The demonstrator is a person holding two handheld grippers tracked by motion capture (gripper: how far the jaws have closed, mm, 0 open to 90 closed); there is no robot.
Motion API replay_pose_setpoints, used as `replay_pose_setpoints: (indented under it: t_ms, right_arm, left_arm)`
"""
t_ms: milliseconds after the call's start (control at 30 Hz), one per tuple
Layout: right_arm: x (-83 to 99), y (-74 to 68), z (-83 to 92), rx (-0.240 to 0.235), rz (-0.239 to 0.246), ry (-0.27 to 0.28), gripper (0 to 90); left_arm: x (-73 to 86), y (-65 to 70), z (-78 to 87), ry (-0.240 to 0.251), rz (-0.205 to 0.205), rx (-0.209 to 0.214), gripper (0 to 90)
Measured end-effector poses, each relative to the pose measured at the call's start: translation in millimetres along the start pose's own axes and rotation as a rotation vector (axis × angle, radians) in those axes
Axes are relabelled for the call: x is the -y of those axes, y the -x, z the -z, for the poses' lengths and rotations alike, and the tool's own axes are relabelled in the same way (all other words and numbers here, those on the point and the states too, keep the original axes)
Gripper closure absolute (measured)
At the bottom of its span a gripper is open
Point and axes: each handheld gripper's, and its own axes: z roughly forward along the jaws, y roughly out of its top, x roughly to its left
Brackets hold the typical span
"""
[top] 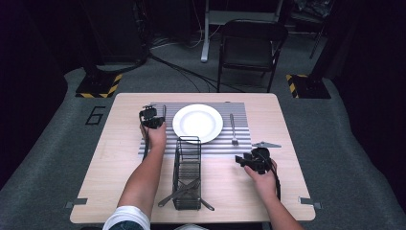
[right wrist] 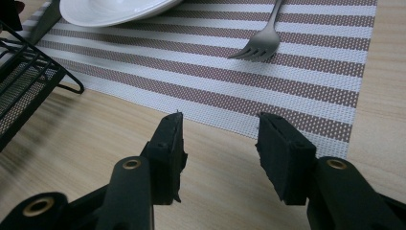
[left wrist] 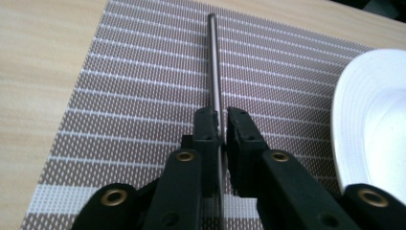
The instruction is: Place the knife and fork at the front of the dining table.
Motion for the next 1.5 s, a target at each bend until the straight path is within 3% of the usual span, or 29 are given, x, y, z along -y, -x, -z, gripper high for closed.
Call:
replay_pose_setpoints:
  t_ms: [67,367,633,867,1000,1067,1233,1300,1333,1500]
  right_arm:
    - [-0.1,0.7,0.3,0.0,-0.003,0.001,51.7]
    - [-0.1,2.0,1.2,-0.005,-0.008,0.007,51.7]
    - [-0.1,2.1,1.3,0.0,-0.006,0.007,51.6]
    - [-0.8,-0.6,1.4,-0.001,0.0,0.004,51.6]
    - [-0.9,-0.7,1.1,0.002,0.01,0.009,51.6]
    - [-0.9,-1.2,1.2,0.002,0.01,0.008,51.6]
    - [-1.0,-1.5,1.4,0.003,0.009,0.01,51.6]
    - [-1.0,-1.8,1.1,0.002,0.01,0.009,51.6]
    - [-1.0,-1.8,0.9,0.002,0.01,0.008,51.6]
    - [-1.0,-1.9,0.9,0.0,0.01,0.009,51.6]
  left_arm:
    - [-3.1,2.3,1.2,0.004,-0.026,-0.005,85.8]
    - [-3.3,2.0,2.5,-0.014,-0.05,-0.013,85.2]
    - [1.5,-20.5,16.8,-0.031,-0.094,-0.006,71.9]
    - [8.5,-31.7,30.6,-0.031,-0.089,0.035,63.3]
    - [16.4,-31.1,38.3,-0.034,-0.101,0.071,59.5]
    - [23.8,-28.4,42.0,-0.054,-0.128,0.087,59.0]
    - [33.3,-24.5,45.8,-0.08,-0.162,0.1,58.5]
    - [35.1,-23.8,45.9,-0.086,-0.171,0.1,58.0]
    - [37.8,-20.8,45.8,-0.106,-0.195,0.082,58.0]
    - [41.7,-16.5,45.4,-0.107,-0.216,0.077,58.3]
